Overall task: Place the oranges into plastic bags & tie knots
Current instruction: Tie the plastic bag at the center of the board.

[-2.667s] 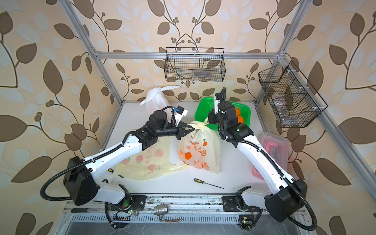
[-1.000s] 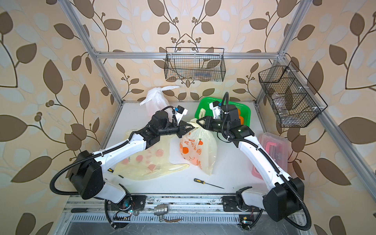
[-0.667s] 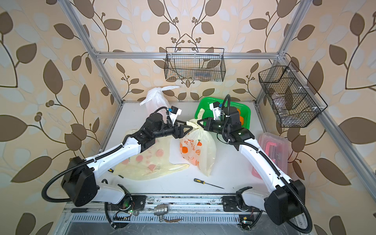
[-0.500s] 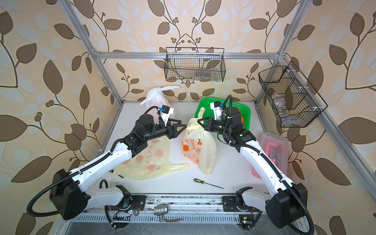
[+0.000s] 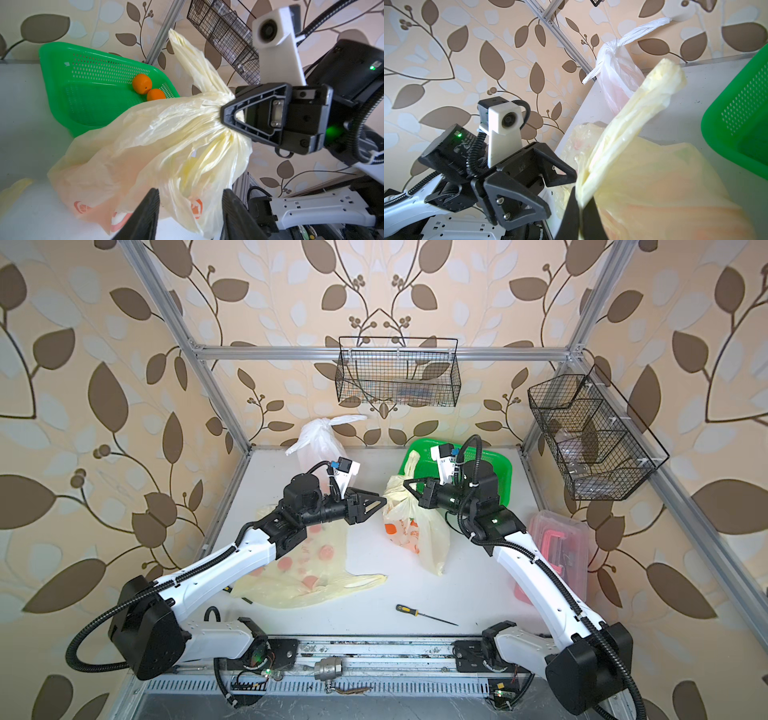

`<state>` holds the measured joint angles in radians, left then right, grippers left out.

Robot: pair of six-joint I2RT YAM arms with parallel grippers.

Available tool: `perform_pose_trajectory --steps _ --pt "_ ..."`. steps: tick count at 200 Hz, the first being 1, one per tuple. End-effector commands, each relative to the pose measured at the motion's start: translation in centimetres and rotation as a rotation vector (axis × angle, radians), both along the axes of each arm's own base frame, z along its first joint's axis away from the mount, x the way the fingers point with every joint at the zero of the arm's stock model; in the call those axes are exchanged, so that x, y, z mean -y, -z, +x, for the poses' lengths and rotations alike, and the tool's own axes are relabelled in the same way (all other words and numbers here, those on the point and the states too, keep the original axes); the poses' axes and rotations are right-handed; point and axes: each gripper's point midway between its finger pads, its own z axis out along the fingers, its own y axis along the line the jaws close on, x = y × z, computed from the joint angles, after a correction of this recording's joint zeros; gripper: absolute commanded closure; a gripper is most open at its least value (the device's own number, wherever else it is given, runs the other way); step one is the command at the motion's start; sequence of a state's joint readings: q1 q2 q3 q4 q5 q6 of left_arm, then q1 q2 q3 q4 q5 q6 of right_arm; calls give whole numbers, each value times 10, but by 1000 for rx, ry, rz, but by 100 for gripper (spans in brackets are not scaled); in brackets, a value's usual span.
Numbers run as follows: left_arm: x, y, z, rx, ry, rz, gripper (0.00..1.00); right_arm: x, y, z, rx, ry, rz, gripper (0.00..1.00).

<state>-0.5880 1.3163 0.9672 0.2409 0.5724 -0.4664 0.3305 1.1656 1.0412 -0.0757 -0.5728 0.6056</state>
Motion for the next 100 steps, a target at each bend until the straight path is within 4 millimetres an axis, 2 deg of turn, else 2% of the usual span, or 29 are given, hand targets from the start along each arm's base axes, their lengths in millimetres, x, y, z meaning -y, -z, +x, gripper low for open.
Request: perform_pose_trajectory --steps 1,18,41,65,87,100 --pt "6 -40 -4 50 47 -83 51 -4 -12 -5 65 -25 10 100" --pt "8 -36 -2 27 52 -85 50 -5 -13 -6 70 -29 13 100" --pt "13 -42 -6 32 92 -121 52 -6 -12 -7 69 -34 11 100" --pt "6 -47 -5 57 49 -117 52 -5 -9 -6 68 -28 3 100" --pt "-8 -43 5 55 -65 -76 36 -4 -8 -6 69 -22 -7 100" --pt "-14 -44 6 55 -106 -76 34 -4 -9 -6 73 -20 -8 100"
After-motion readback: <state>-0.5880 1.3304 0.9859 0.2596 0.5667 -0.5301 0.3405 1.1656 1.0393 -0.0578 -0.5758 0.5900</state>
